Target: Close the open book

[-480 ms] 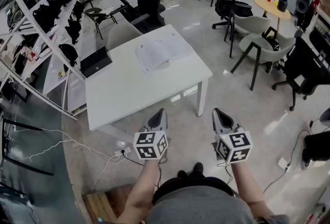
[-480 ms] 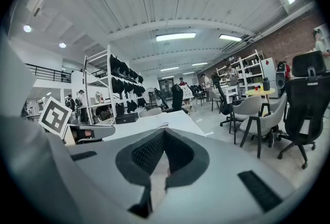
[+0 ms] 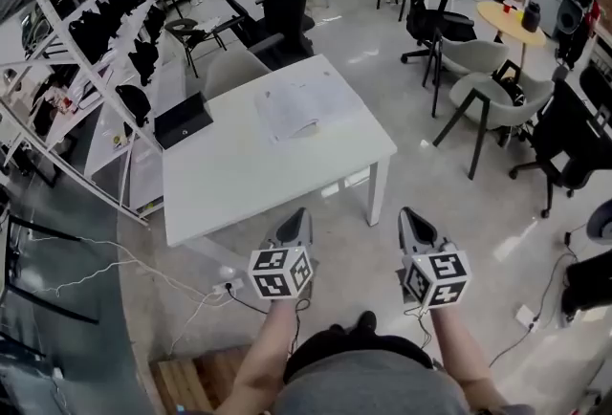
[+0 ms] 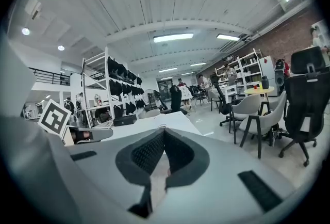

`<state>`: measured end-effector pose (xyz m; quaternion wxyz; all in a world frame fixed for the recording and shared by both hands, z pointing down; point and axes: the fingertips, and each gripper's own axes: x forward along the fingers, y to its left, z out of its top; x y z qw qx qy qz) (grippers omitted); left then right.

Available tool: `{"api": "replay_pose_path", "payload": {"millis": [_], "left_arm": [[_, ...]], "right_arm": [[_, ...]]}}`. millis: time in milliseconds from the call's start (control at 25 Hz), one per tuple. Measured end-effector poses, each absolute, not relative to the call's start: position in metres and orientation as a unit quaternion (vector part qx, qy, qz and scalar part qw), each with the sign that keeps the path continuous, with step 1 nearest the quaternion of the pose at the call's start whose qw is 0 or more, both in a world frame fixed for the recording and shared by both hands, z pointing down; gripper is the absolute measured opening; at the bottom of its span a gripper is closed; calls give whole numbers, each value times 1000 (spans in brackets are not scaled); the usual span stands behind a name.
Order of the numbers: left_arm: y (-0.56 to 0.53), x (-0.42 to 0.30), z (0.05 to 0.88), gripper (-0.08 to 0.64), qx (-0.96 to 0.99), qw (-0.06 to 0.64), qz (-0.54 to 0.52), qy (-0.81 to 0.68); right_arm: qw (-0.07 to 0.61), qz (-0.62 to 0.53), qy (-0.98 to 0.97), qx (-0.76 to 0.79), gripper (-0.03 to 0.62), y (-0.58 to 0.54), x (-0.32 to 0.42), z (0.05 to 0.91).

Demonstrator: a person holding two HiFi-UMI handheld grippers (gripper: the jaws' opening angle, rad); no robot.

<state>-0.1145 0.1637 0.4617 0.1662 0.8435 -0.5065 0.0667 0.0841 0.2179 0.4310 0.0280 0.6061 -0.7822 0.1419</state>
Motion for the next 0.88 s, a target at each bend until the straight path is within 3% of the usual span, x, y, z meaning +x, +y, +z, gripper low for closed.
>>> {"api": "replay_pose_path", "payload": {"millis": [320, 880], "left_arm": [[162, -107, 457, 14, 839, 170, 53, -515], [134, -103, 473, 141, 831, 215, 50, -511]], "right_arm": [[17, 146, -787, 600, 5, 213, 94, 428], [17, 170, -781, 601, 5, 192, 103, 441]]}}
